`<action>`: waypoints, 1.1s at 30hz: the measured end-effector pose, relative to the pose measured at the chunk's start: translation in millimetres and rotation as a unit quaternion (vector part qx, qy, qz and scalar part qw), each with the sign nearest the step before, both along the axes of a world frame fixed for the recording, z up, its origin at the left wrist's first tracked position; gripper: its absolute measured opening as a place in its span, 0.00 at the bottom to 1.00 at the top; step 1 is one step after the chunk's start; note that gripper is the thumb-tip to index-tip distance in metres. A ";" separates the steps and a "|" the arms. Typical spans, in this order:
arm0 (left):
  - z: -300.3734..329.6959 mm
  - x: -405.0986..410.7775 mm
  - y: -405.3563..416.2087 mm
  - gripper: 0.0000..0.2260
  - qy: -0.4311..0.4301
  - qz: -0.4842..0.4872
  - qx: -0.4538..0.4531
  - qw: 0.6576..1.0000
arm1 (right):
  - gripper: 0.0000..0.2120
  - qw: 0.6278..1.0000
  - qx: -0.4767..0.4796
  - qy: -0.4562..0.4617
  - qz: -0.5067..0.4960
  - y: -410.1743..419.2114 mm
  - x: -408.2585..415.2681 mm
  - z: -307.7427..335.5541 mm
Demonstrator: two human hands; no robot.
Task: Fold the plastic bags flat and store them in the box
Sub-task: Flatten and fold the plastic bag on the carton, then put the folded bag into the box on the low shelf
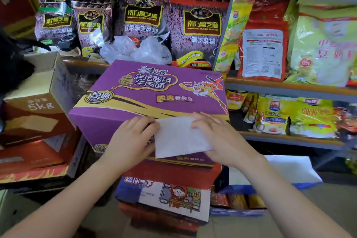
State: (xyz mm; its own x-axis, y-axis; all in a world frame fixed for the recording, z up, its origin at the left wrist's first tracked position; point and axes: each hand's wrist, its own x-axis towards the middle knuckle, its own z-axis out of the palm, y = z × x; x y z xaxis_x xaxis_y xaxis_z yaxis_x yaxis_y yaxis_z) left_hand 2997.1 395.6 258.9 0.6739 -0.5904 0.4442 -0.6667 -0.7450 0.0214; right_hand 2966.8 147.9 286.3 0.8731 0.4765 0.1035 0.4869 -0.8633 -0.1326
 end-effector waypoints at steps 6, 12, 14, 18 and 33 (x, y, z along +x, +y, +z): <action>-33.3 -30.8 -18.3 0.11 0.073 -0.047 0.021 0.996 | 0.14 0.977 0.129 -0.118 -0.123 -44.5 -49.2 -23.6; -63.7 -60.5 -59.8 0.15 0.206 0.008 0.134 0.969 | 0.11 0.889 0.303 -0.082 -0.335 -81.5 -84.0 -44.1; -72.0 -65.5 -85.6 0.16 0.214 0.005 0.177 0.961 | 0.10 0.865 0.315 -0.044 -0.389 -106.0 -86.6 -56.7; -87.6 -62.6 -148.6 0.15 0.226 -0.017 0.190 0.955 | 0.07 0.821 0.326 0.009 -0.469 -177.6 -79.1 -84.7; -244.8 48.5 -384.5 0.10 0.394 0.108 0.158 0.899 | 0.17 0.708 0.349 0.309 -0.530 -442.6 59.1 -289.0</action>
State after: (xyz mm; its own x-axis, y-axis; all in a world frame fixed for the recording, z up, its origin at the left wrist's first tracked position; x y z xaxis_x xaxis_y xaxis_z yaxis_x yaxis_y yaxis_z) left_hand 3045.6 11.1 14.1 0.8200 -0.4208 -0.3881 -0.3762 -0.9071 0.1887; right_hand 3025.9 -294.7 -2.7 0.6824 -0.4599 -0.5683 -0.7240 -0.3177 -0.6123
